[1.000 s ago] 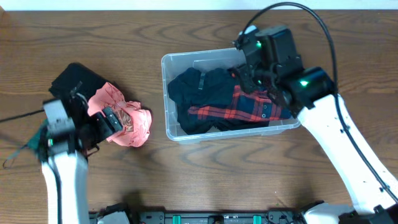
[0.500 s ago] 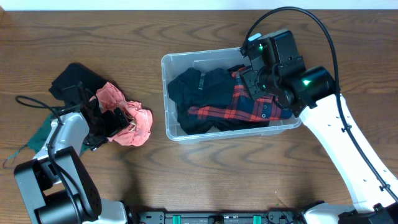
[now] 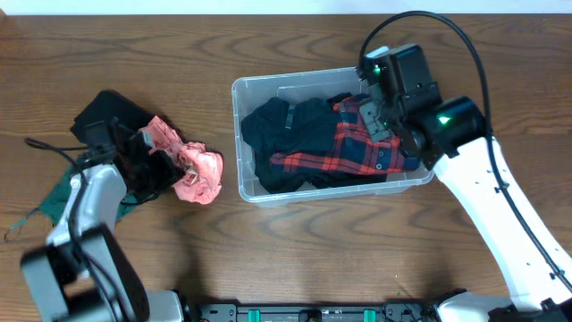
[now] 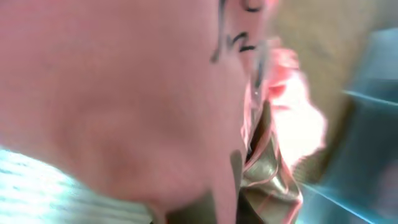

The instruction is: Pack container

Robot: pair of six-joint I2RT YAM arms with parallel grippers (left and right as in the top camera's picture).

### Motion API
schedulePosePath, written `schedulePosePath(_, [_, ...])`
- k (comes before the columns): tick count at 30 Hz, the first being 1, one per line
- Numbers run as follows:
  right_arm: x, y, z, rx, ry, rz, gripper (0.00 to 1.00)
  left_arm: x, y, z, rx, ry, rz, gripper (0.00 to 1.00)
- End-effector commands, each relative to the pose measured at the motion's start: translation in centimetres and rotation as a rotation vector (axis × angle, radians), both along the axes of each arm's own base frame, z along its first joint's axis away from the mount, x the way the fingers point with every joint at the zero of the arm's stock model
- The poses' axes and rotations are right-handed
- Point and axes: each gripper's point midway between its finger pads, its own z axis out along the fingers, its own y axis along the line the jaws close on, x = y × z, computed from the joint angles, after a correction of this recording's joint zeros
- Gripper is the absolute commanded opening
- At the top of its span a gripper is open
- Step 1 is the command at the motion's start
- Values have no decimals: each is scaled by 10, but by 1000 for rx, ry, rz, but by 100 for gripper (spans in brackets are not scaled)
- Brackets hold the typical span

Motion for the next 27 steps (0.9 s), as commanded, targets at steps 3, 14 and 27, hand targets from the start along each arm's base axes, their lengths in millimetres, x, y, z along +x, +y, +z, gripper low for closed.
schedulePosePath(3, [-8,-67,51,-15,-162,-253,49,7,-29,101,-54,-325,-98,6])
schedulePosePath(14, [-45,-159,73,22,-180,-523,54,-23,-145,256,-136,-738,-394,6])
schedulePosePath(27, [-48,-156,65,52,-137,-506,54,-13,-333,210,-350,-637,-824,6])
